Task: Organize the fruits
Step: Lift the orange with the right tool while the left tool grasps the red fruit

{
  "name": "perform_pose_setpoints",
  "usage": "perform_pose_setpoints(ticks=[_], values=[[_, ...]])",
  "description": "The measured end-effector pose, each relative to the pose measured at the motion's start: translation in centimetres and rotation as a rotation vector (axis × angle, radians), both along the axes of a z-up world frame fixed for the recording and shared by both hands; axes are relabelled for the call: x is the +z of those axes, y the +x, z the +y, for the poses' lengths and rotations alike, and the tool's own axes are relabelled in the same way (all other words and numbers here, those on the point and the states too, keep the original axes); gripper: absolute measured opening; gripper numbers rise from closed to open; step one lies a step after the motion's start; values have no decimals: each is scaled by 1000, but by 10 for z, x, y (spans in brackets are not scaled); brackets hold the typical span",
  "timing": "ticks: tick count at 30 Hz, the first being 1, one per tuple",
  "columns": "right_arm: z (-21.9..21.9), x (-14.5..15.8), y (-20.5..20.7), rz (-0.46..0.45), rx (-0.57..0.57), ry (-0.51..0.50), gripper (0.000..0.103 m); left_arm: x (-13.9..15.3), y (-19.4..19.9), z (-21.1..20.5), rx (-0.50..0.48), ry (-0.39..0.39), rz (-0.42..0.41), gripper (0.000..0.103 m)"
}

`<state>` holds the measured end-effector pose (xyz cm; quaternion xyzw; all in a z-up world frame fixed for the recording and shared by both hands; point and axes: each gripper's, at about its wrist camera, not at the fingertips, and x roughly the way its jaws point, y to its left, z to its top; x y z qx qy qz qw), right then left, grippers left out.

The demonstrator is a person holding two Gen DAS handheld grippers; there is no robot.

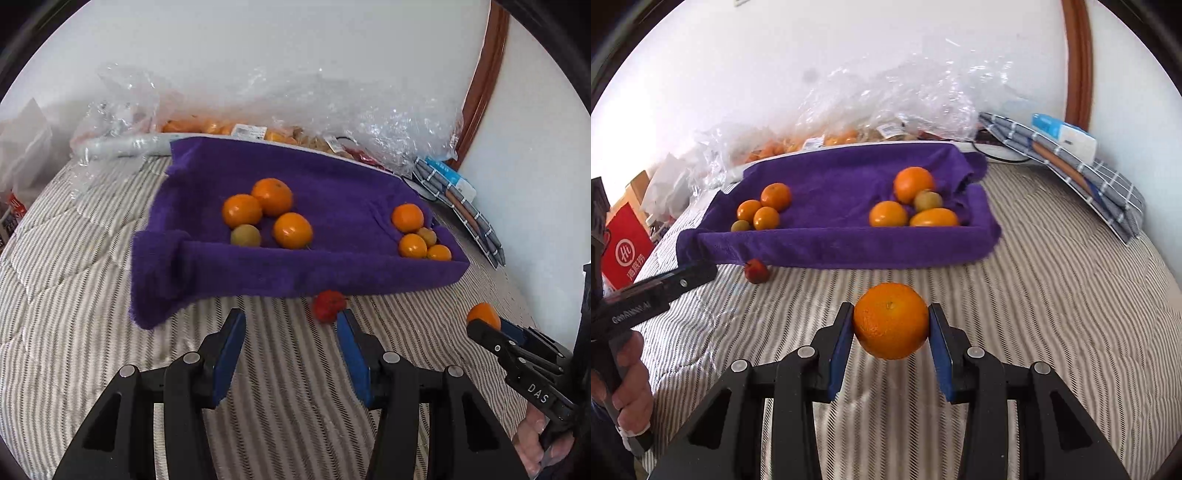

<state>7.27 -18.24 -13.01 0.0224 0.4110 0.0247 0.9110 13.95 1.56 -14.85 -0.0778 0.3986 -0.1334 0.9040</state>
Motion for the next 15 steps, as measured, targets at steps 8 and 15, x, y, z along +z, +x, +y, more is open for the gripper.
perform_pose_setpoints(ticks=[8, 15], values=[[-26, 5, -18, -21, -46, -10, 40, -5, 11, -37, -28, 47, 21, 44], [-36, 0, -20, -7, -69, 17, 40, -10, 22, -47, -10, 70, 49, 27]])
